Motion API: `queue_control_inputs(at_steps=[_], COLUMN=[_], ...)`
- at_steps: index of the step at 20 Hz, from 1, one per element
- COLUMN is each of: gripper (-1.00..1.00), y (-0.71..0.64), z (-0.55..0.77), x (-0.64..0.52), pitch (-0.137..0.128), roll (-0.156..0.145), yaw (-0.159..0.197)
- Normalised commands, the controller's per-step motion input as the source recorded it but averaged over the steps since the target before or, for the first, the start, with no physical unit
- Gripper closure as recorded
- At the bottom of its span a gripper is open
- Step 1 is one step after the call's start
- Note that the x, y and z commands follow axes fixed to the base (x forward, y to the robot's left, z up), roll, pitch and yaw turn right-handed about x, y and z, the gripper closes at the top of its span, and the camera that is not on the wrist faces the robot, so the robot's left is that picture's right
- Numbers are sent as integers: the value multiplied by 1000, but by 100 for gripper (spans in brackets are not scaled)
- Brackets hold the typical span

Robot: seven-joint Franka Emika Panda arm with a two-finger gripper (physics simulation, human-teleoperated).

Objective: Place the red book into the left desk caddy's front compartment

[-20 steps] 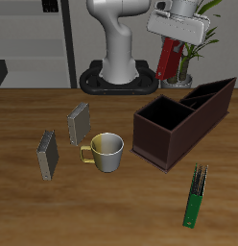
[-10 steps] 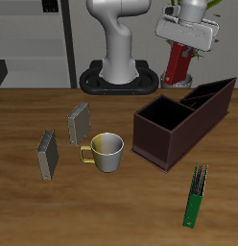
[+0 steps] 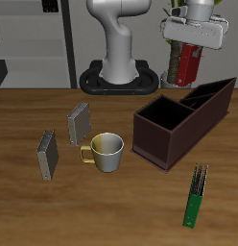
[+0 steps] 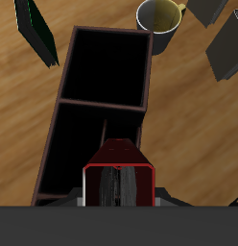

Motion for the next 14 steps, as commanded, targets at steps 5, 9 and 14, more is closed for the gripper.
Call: queue_control_inputs(at_steps=[5, 9, 14], gripper=[100, 100, 100], y=[45, -78, -150], z=[34, -51, -11], x=[50, 36, 77], pitch=[-18, -13, -8], roll=[18, -1, -24], yaw=[10, 16, -6])
